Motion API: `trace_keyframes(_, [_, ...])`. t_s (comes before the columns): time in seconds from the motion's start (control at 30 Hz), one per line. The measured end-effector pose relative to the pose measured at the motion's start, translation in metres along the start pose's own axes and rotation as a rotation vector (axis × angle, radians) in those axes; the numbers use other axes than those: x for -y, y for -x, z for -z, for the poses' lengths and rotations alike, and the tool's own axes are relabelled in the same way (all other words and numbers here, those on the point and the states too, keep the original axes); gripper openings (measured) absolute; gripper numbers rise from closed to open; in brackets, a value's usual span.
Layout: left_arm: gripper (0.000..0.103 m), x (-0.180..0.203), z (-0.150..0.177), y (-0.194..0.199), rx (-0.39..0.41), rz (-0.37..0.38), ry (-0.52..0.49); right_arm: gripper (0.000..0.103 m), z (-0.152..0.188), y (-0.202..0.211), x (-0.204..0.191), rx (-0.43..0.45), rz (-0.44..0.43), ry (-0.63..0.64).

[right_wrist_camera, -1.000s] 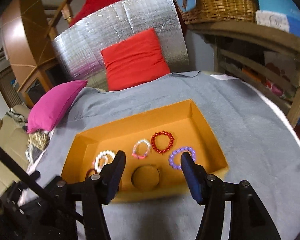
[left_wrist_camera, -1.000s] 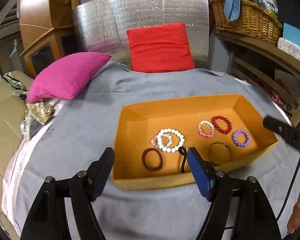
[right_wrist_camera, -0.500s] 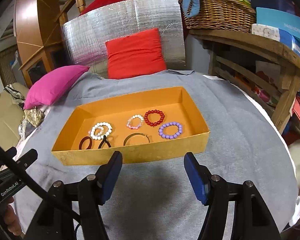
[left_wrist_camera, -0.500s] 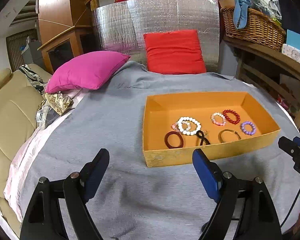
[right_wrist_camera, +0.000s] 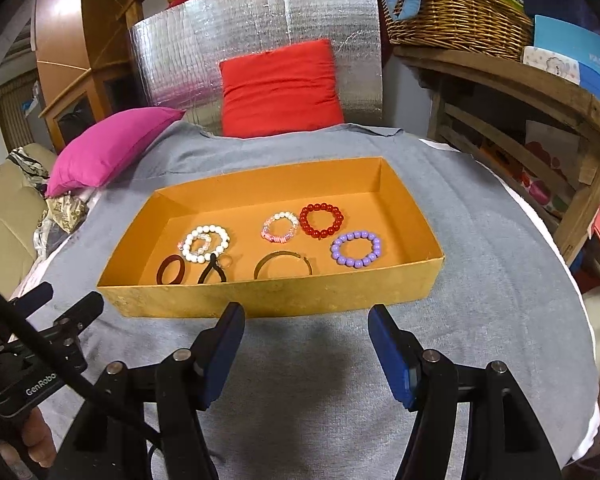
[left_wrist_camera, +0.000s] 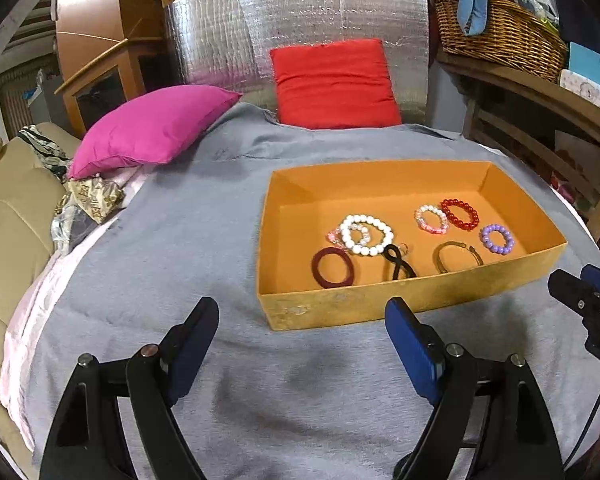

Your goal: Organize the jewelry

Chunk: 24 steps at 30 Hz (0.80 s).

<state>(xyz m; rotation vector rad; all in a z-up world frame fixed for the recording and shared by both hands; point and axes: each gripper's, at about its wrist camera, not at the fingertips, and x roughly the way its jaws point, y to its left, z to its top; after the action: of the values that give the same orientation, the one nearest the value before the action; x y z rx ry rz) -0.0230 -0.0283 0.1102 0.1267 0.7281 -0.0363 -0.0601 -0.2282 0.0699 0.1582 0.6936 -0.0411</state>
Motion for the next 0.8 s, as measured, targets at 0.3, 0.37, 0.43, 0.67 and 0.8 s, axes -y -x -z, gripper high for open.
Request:
trace_keyframes(0.3, [0.085, 0.010, -0.005, -0.005, -0.014, 0.040, 0.013, 0.068, -0.003, 0.003, 0.004, 0.019, 0.018, 0.006])
trace_keyframes(0.37, [0.085, 0.012, -0.005, -0.006, -0.017, 0.040, 0.012, 0.068, -0.004, 0.004, 0.007, 0.024, 0.023, 0.000])
trace_keyframes(0.43, [0.086, 0.014, -0.005, -0.006, -0.017, 0.036, 0.009, 0.068, -0.005, 0.004, 0.009, 0.025, 0.022, -0.005])
trace_keyframes(0.67, [0.085, 0.014, -0.005, -0.005, -0.016, 0.030, 0.004, 0.068, -0.006, 0.005, 0.010, 0.029, 0.023, -0.009])
trace_keyframes(0.8, [0.085, 0.013, -0.005, -0.005, -0.016, 0.030, 0.005, 0.068, -0.006, 0.004, 0.010, 0.029, 0.025, -0.012])
